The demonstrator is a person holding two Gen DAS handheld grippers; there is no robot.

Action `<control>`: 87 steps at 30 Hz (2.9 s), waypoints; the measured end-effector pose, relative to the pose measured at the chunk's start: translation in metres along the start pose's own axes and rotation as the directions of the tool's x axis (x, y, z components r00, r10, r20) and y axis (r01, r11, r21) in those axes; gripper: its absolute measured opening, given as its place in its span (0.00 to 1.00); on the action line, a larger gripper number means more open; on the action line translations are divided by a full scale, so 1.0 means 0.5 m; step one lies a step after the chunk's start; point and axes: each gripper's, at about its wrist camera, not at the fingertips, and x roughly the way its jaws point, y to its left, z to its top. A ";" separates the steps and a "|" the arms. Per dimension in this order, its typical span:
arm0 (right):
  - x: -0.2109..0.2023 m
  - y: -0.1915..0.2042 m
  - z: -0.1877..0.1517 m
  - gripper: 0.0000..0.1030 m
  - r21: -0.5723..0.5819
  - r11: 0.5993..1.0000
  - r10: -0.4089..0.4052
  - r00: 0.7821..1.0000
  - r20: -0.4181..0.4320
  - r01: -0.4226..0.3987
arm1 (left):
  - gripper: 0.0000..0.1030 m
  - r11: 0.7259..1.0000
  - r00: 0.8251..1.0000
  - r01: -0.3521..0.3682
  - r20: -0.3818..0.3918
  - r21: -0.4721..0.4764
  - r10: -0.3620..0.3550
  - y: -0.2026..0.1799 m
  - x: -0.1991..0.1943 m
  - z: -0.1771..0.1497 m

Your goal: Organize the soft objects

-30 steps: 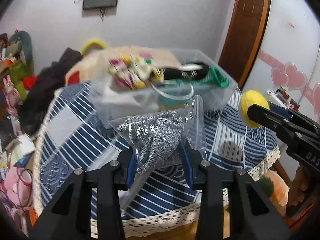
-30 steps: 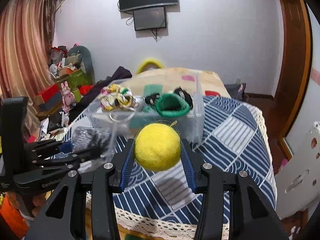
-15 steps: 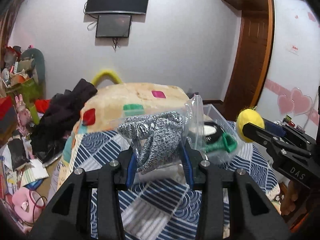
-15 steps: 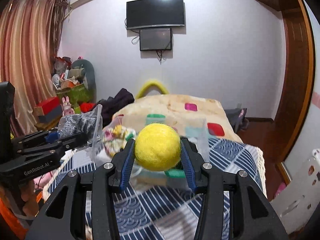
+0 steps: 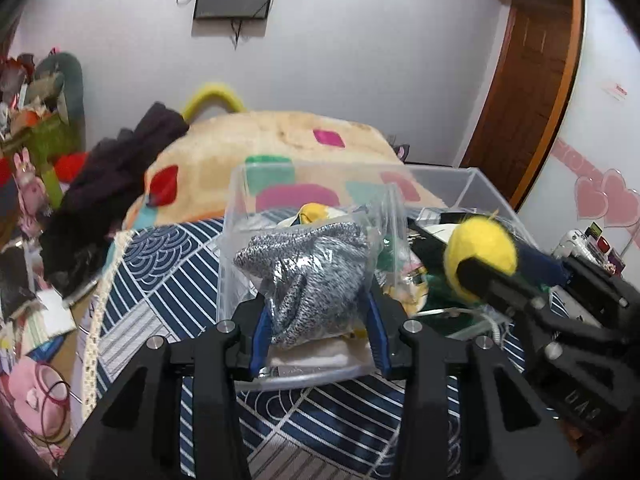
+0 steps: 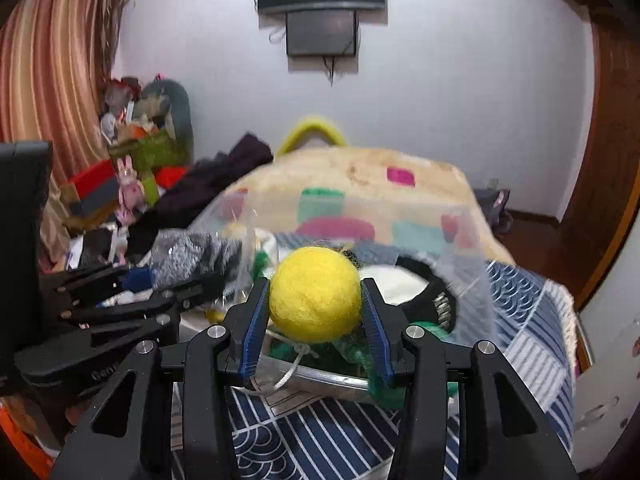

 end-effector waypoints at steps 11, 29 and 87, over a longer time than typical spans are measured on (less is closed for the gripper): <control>-0.017 -0.010 0.000 0.46 -0.020 1.000 -0.001 1.000 -0.018 0.001 | 0.64 1.000 1.000 0.001 0.001 0.001 -0.001 0.014 -0.008 -0.005; -0.244 -0.017 0.028 0.58 0.000 1.000 0.007 0.966 0.260 -0.007 | 0.74 0.999 0.967 -0.024 0.256 0.047 0.011 -0.034 -0.257 -0.007; -0.332 -0.008 -0.010 0.80 0.033 0.999 -0.013 0.921 0.388 0.000 | 1.00 0.994 0.909 -0.028 0.417 0.107 -0.019 -0.090 -0.409 -0.051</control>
